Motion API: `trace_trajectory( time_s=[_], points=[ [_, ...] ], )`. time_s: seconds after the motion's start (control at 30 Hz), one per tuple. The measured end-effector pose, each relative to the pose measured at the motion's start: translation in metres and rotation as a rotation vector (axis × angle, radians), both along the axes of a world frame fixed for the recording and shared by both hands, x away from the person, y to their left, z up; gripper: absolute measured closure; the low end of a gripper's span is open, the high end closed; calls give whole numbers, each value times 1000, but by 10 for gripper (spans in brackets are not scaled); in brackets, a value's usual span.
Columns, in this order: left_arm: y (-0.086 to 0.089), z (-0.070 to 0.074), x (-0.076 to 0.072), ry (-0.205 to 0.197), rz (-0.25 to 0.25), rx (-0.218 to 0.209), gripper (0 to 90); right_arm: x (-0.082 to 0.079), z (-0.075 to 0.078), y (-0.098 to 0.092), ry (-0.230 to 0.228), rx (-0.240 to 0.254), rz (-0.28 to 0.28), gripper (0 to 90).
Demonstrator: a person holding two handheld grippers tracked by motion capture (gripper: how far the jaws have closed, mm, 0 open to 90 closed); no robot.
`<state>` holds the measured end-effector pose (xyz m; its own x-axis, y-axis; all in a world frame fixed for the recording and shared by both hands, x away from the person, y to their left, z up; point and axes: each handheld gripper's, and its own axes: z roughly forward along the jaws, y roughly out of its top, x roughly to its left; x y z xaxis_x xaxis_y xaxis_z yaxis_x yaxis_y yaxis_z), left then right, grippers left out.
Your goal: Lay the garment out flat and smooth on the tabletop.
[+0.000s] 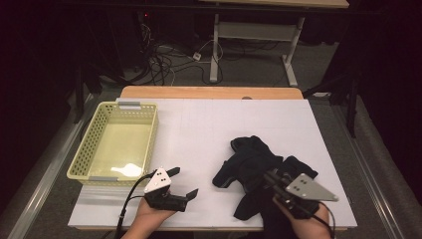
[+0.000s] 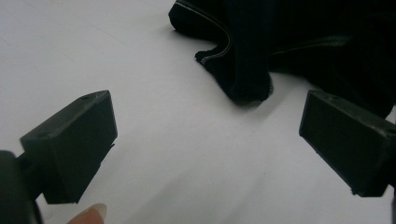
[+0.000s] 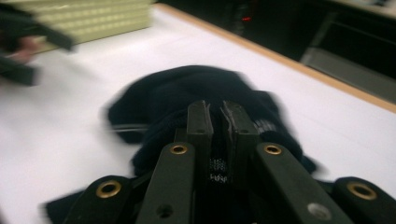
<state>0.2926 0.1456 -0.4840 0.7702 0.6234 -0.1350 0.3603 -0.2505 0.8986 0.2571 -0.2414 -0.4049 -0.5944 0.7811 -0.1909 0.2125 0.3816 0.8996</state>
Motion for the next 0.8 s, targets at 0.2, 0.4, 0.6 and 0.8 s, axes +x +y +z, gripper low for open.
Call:
trace_trajectory(
  time_s=[0.2,0.4,0.6,0.8],
  points=[
    [0,0,0,-1,3,1,36,15,-17,-69,61,98,-181,834],
    [0,0,0,-2,2,0,35,21,-48,-138,149,149,-382,835],
    [0,0,0,-1,0,-1,36,15,-56,-159,178,162,-427,826],
    [0,0,0,-2,2,0,36,7,-26,-124,104,174,-317,558]
  ],
)
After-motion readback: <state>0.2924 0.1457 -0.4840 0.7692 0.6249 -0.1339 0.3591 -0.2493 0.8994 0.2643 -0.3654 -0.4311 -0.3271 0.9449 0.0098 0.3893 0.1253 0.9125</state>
